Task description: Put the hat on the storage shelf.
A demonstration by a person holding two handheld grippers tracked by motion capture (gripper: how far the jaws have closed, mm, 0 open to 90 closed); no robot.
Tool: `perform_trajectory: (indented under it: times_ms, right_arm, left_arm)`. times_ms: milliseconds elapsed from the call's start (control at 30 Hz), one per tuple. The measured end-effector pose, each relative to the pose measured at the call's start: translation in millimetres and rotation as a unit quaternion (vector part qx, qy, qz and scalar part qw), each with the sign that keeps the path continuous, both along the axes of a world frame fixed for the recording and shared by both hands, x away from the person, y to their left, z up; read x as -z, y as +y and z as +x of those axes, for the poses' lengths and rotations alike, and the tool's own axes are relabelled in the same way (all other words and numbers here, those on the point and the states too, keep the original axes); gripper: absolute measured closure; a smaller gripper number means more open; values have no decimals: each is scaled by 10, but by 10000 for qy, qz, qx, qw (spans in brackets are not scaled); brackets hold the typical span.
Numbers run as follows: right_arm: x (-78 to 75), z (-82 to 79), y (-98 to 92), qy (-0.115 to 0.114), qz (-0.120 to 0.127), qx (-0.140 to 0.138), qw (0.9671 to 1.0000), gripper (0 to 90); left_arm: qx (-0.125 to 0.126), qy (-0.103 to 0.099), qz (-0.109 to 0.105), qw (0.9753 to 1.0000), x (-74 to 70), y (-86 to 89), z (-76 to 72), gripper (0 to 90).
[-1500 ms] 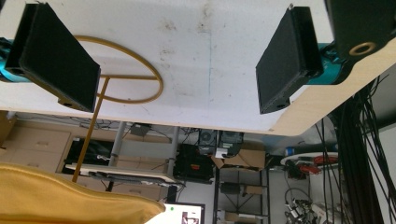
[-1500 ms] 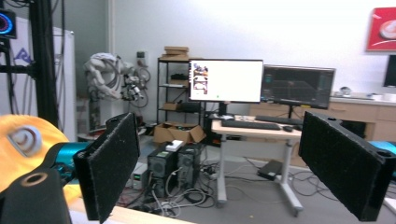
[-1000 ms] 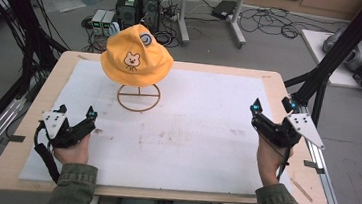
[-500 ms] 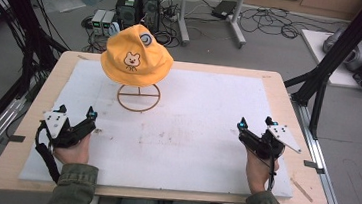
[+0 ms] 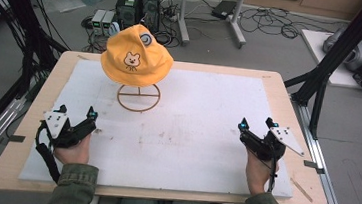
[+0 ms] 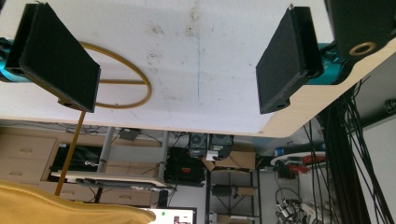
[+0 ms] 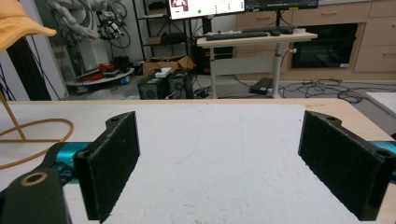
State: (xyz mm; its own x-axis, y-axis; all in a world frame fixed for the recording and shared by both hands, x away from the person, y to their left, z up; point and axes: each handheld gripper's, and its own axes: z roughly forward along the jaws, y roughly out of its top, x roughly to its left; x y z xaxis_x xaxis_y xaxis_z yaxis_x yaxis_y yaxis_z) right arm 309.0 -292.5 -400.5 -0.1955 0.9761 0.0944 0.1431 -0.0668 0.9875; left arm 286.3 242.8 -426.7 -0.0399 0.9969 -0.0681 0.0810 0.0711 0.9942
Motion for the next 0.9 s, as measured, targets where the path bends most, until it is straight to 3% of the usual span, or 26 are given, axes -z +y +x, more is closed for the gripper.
perform_trajectory:
  times_ms: [900]
  right_arm:
    - [-9,-34,11,-18,82,-74,9999,124]
  left_arm:
    - [96,-44,59,9999,-28,-58,-10,141]
